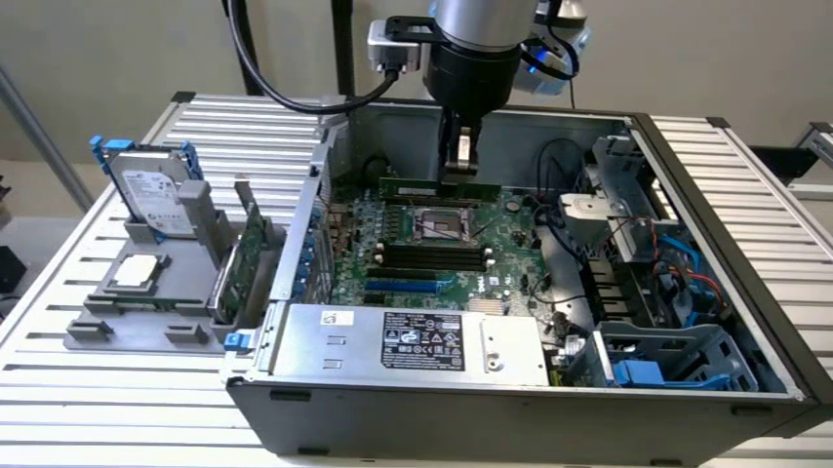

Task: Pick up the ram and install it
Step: 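Pick up the ram and move it above insertion slot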

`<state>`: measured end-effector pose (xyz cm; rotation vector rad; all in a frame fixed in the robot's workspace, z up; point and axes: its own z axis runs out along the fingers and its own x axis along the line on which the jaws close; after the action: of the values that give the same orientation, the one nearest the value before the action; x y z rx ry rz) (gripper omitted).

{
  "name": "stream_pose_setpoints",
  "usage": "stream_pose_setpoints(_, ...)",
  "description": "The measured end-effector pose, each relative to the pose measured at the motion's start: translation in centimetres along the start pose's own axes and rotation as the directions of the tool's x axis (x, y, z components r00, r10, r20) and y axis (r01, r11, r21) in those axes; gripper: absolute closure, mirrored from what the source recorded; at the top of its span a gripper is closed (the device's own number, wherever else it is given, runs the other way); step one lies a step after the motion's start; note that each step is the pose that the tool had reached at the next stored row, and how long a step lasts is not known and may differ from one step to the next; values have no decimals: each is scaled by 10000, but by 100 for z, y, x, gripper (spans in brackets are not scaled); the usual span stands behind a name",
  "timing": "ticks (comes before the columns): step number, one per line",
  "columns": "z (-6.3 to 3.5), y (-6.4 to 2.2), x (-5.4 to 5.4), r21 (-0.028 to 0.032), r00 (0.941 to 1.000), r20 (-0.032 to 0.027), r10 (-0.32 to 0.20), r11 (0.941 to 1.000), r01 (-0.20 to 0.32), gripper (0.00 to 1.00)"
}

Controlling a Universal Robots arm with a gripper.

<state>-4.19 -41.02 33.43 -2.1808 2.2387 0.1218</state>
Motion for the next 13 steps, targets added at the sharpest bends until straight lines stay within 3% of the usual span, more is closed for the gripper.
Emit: stream_pose_setpoints(13, 208, -17, 17, 0, 10000, 1, -2, 10000, 2, 100)
